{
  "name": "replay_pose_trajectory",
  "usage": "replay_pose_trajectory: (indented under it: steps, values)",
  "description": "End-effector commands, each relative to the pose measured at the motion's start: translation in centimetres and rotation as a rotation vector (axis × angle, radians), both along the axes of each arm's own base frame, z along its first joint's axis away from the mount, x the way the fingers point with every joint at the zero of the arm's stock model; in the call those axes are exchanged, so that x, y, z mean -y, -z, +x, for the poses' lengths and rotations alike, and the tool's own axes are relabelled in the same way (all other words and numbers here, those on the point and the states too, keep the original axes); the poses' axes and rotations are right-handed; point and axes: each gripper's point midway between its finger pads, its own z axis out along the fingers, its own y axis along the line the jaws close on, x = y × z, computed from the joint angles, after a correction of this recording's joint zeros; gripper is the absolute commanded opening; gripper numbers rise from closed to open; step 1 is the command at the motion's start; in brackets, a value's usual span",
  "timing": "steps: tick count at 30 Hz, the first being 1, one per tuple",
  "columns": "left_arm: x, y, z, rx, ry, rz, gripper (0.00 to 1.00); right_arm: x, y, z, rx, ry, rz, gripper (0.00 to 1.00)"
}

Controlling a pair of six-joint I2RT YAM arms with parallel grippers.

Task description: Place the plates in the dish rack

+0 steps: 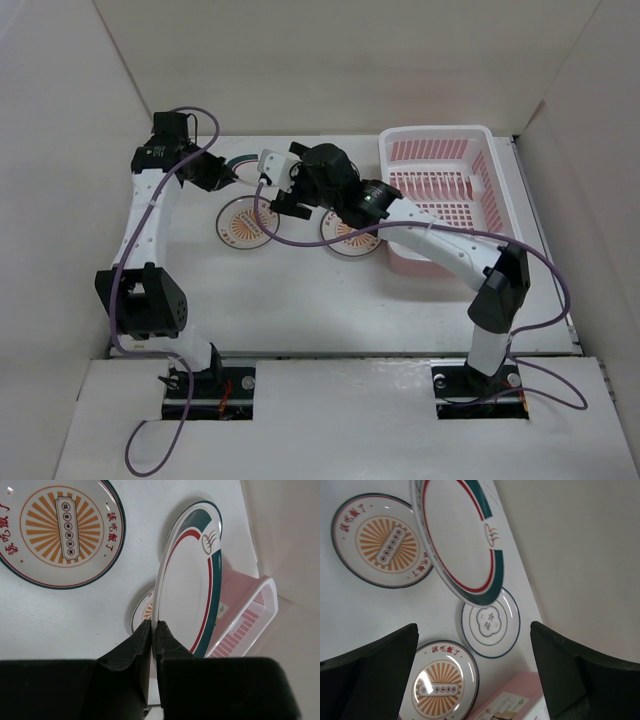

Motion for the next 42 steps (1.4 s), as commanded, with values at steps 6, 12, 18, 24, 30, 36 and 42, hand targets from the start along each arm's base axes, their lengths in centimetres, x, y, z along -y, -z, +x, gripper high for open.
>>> replay_pose_trajectory:
  steps: [6,12,18,24,30,36,42]
  values:
    - [2.4,-4.9,-2.5,0.097,0.054,-0.067,0.00,-3.5,0.3,-1.8,-0.069,-0.177,0.026,0.97]
    - [2.8,-5.8,-3.5,0.114,0.059,-0.053,0.00,-3.4,0.4,-0.1,-0.050,-0.141,0.036,0.96]
    - [2.3,-6.1,-4.2,0.128,0.056,-0.022,0.00,-3.0,0.9,1.6,-0.059,-0.118,0.048,0.73]
    - [2.2,-6.8,-4.0,0.151,0.056,-0.009,0.00,-3.5,1.4,1.5,-0.076,-0.132,0.055,0.18]
    - [2.4,-7.1,-3.3,0.177,0.064,-0.017,0.00,-3.2,0.8,1.1,-0.080,-0.121,0.095,0.00]
    - [5.1,-10.2,-1.0,0.387,0.220,-0.093,0.34,-2.3,-1.4,-0.6,-0.057,-0.101,0.142,0.00]
    - [5.5,-15.1,0.2,0.620,0.269,-0.040,1.00,1.8,-5.8,-0.6,0.006,0.071,0.300,0.00]
